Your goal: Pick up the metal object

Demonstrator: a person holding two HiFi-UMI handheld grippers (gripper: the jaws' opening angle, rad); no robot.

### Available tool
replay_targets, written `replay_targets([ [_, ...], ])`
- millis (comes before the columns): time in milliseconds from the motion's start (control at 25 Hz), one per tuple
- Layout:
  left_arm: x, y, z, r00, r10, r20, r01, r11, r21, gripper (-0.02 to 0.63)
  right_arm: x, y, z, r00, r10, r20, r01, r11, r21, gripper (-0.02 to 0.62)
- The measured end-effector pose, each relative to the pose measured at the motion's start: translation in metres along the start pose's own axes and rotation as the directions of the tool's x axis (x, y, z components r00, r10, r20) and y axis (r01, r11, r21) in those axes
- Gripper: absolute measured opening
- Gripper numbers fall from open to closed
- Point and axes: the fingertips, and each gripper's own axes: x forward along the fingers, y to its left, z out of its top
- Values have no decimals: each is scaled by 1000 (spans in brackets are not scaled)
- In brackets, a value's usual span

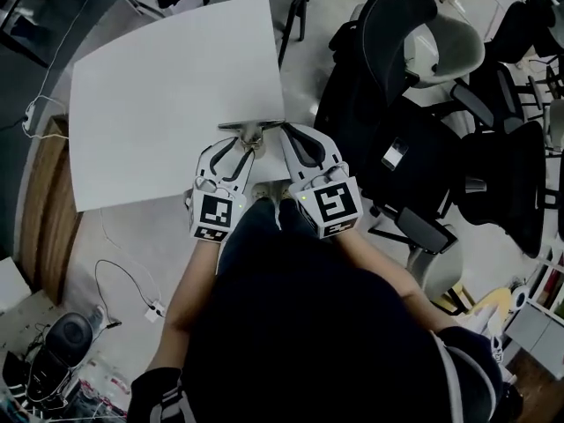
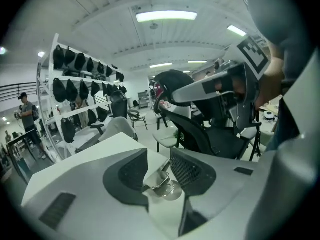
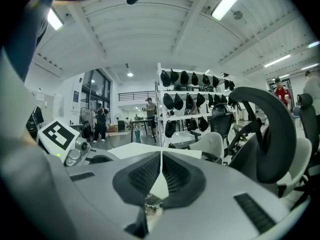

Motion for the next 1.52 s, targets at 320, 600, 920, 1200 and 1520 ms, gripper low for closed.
replay_targets([
  [320,31,-14,-34,970,-170,-173,204,958,203,133,2,-1,-8,997,-69,-44,70,997,27,29],
  [600,60,-28,-78,897,-192,-398,358,845,398,133,2,-10,-21,987,-128,-94,132,991,33,28],
  [920,78,-31,-102,848,-139,-512,437,731,524,133,0,-17,-25,980,-168,-103,174,984,49,28],
  [1200,90,-25,-107,847,-64,-528,424,681,597,130,-4,-19,-31,978,-177,-111,183,982,48,28],
  [1520,88,-15,-95,866,-15,-501,396,634,664,40,-3,-20,-26,980,-170,-102,174,984,36,28],
])
